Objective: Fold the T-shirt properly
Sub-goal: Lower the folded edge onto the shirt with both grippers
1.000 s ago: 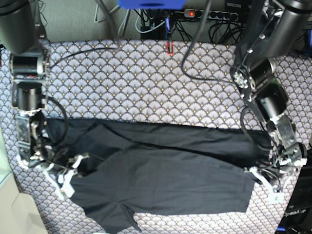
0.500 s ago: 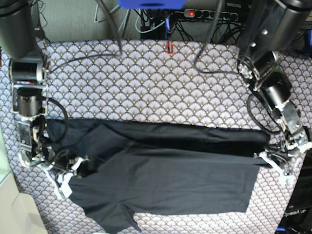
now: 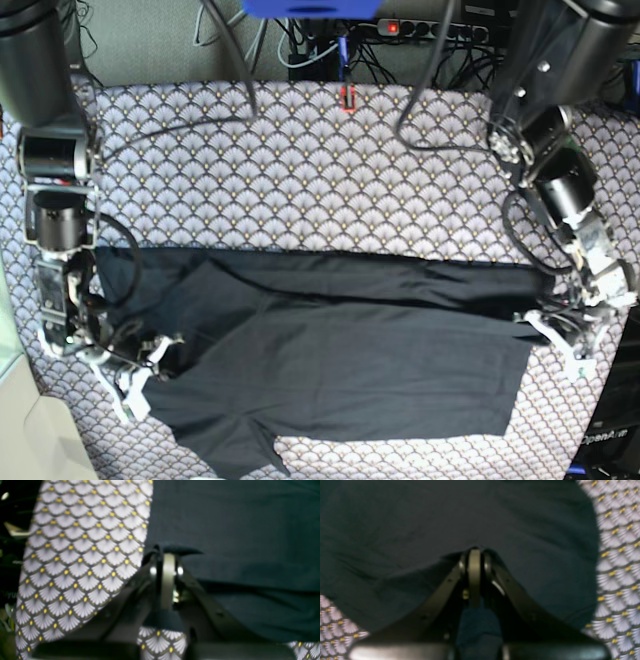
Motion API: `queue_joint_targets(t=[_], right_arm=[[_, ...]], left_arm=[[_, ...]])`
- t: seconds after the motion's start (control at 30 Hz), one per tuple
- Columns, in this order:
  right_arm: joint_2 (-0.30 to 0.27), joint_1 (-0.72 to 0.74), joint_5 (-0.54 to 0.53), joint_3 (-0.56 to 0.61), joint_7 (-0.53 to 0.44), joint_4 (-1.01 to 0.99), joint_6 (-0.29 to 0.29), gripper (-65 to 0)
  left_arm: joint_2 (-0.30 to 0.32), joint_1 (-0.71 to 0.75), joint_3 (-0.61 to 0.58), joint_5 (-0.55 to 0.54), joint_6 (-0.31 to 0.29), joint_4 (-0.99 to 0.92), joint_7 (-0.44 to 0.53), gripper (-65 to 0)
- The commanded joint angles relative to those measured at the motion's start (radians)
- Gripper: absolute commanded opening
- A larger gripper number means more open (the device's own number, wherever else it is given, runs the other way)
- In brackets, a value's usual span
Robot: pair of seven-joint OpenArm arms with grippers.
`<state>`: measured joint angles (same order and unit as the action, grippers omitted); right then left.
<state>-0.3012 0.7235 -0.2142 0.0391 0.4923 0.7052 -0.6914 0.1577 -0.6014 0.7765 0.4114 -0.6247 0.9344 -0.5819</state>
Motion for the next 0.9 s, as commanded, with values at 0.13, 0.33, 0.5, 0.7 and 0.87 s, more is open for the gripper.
queue_joint_targets(t=[0.13,0.33,0.5,0.7,0.87], right_arm=[[0.030,0.034,0.063,-0.009,-0.024,0.015,-0.007,-65.0],[0.036,0.052,0.068,-0.005,-0.024,0.015,-0.007,-65.0],[0.029,0.074,0.068,-0.003,-0.022,0.014,-0.007,-65.0],[0.023,0.101,0.068,-0.003,-0.017,0.014,-0.007,-65.0],[0.023,0.104,0.069,-0.003,-0.016,0.014,-0.007,-65.0]], left_arm=[[0.019,-0.033,-0.002,-0.013,0.002,0.001,0.026,-65.0],[0.024,-0.033,-0.002,-0.013,0.002,0.001,0.026,-65.0],[0.026,-0.035,-0.002,-0.013,0.002,0.001,0.026,-65.0],[0.026,-0.033,-0.002,-0.013,0.002,0.007,0.026,-65.0],[0.027,-0.033,-0.002,-0.013,0.002,0.007,0.026,-65.0]])
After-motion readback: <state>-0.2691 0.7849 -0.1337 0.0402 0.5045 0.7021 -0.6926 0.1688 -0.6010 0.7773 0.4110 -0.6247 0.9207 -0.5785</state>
